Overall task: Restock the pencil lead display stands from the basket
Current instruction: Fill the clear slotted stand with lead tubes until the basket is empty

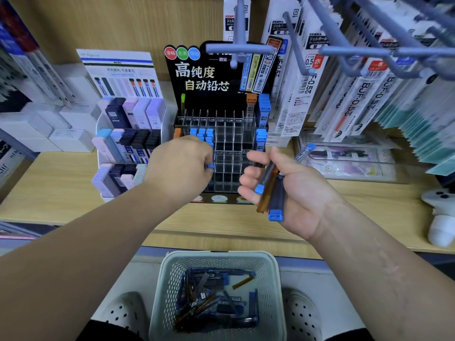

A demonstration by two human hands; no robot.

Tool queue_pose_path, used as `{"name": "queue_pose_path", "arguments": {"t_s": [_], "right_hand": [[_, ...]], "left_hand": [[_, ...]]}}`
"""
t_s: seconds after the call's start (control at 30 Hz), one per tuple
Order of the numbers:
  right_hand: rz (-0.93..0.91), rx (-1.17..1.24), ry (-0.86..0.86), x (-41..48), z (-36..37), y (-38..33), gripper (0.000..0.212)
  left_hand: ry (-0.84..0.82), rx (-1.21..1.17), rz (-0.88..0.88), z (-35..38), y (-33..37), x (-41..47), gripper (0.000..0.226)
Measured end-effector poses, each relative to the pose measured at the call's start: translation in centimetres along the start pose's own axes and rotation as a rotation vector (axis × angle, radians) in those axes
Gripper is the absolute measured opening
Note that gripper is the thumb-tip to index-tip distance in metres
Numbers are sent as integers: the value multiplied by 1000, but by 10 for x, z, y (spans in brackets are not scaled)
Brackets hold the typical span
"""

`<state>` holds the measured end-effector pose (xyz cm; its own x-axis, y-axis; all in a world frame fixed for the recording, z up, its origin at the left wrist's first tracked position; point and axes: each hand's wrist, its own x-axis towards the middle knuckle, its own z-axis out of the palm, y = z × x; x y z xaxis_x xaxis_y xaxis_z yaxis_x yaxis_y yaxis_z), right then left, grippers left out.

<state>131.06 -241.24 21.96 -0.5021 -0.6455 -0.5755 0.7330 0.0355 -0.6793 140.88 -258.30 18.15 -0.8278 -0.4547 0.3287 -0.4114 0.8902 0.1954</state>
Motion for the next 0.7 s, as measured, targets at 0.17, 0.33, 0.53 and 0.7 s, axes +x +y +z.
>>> {"name": "queue_pose_path", "arguments": {"t_s": [0.17,0.33,0.53,0.7], "right_hand": [[25,-106,102,2,1,3,45],[22,-123,99,6,7,8,43],[-14,-141,73,3,16,12,44],[-1,-114,45,3,18,15,43]], "left_hand": [[-39,-353,-87,-23,8,-2,14],[-266,-815,-118,-41,29,-17,7],[-282,-876,-121,-34,36,-32,23],[-105,-728,141,-34,30,-36,19]]}}
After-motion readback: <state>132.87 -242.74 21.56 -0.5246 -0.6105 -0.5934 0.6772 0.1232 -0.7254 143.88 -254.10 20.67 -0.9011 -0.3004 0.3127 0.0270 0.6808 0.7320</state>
